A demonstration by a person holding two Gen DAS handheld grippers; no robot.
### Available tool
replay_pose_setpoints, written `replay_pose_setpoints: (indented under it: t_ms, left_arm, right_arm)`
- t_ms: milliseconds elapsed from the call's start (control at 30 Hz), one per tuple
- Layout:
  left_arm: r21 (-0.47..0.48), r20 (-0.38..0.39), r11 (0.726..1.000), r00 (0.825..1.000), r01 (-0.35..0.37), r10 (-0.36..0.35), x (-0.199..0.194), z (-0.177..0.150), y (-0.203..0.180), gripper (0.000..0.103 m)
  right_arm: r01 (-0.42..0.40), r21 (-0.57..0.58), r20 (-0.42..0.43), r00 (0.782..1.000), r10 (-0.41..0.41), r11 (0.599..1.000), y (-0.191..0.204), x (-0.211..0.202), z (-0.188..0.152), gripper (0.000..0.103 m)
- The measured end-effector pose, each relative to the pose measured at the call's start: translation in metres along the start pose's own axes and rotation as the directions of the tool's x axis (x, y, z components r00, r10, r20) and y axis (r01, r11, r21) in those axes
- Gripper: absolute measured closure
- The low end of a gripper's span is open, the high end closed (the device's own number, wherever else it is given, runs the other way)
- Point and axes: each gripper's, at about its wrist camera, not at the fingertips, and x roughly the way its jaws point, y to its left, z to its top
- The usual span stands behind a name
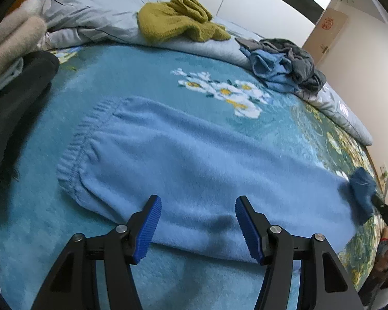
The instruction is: Fold clothes
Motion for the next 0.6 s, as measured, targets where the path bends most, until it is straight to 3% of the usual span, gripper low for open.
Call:
replay_pose_setpoints:
  t_ms: [200, 333, 367, 433, 500, 600]
  left_arm:
    - [-0.034, 0.014, 0.999, 0.999, -0.043, 0.043, -0.004, 0.004, 0.014, 0.039]
    - [-0.068, 0.029, 0.996, 0.997, -0.063, 0.065, -0.012, 0.007, 0.028, 0.039]
    - [-0.077, 0.033, 0.995, 0.997, -0.069, 0.071, -0.014, 0.007, 0.031, 0.039]
    - [-0.088, 0.035, 0.993, 0.996, -0.078, 0.082, -0.016, 0.008, 0.036, 0.039]
    - [-0.099, 0.032, 0.992, 0.996, -0.082, 0.086, -0.017, 0.007, 0.04, 0.039]
    - [-0.104, 0.025, 0.991, 0.996, -0.08, 0.083, -0.015, 0.006, 0.04, 0.039]
  right_arm:
    - [0.099, 0.237, 0.063, 0.991, -0.117, 0.966, -0.097, -0.029, 0.009, 0.099]
    - [0.119, 0.399, 0.049, 0.987, -0.151, 0.909, -0.149, -0.027, -0.004, 0.102]
    - [0.112, 0.445, 0.057, 0.987, -0.153, 0.888, -0.159, -0.029, -0.01, 0.102]
    - [0.023, 0.531, 0.1, 0.991, -0.089, 0.847, -0.178, -0.031, -0.02, 0.102]
    - [-0.046, 0.563, 0.133, 0.99, -0.035, 0.825, -0.183, -0.032, -0.025, 0.101]
    - [-0.064, 0.578, 0.127, 0.992, -0.012, 0.814, -0.181, -0.029, -0.027, 0.099]
